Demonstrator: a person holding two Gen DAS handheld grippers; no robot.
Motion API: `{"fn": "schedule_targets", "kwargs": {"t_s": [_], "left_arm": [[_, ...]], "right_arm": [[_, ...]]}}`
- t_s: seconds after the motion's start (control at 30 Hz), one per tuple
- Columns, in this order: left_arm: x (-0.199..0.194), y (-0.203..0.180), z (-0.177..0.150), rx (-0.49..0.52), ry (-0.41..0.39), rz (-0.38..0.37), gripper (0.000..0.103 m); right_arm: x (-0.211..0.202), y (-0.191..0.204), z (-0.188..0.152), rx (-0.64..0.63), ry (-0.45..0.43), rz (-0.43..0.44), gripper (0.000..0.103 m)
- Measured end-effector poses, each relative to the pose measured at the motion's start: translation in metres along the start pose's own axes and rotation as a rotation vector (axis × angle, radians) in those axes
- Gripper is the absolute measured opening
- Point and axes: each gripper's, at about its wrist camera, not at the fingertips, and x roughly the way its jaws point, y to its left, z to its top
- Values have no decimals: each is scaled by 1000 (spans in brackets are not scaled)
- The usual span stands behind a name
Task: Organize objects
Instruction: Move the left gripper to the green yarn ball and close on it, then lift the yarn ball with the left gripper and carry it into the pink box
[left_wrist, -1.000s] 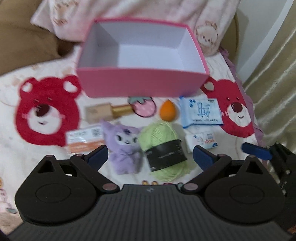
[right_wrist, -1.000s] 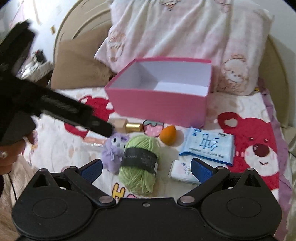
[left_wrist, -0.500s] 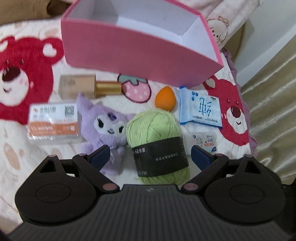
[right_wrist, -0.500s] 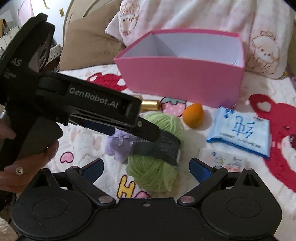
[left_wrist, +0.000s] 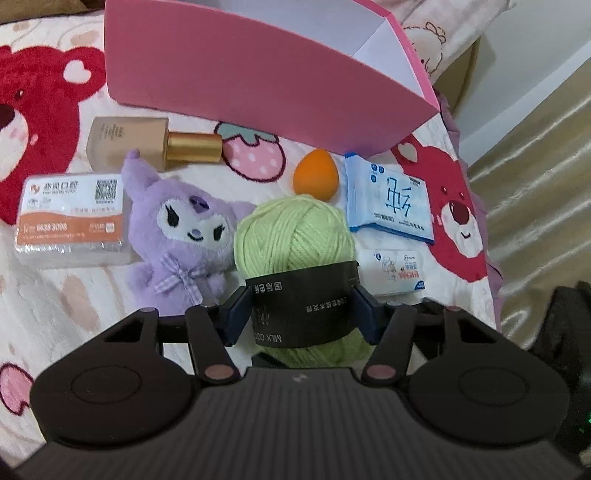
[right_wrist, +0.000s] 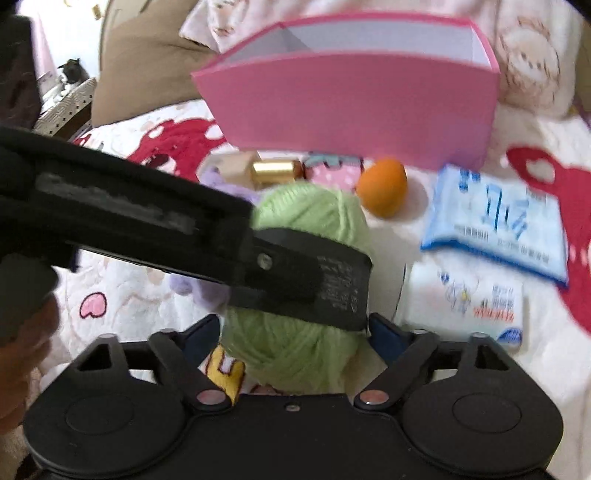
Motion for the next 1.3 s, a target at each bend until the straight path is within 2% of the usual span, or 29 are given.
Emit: {"fn": "schedule_targets", "kwargs": {"t_s": [0.07,0.27,0.47,0.67,0.83,0.93,1.07,1.3], "left_arm": [[3,3,-1,-10,0,-11,58],[0,5,-6,-2,-39,-50,54],[-8,-17,4,88,9,-7,52],[-34,-43,41,161,90,4,52],[-62,-67,75,228,103,-24,52],[-78,-78,95,253,81,-64,52],[-99,-84,120,250,9,-118,52],[-104,-82,174,252,-30,-174,53]], "right_arm": [[1,-3,-3,23,-1,5,75],[-4,1,-7,34,-48,3,68],[-7,3,-1,50,-62,-25,67],[-39,7,21,82,-112,-33,67],[-72,10,45,84,-168,-55,67],[-92,10,66,73,-198,-71,67],[-115,7,101,41,-225,-101,67],[-113,5,151,24,-227,-139,67]]}}
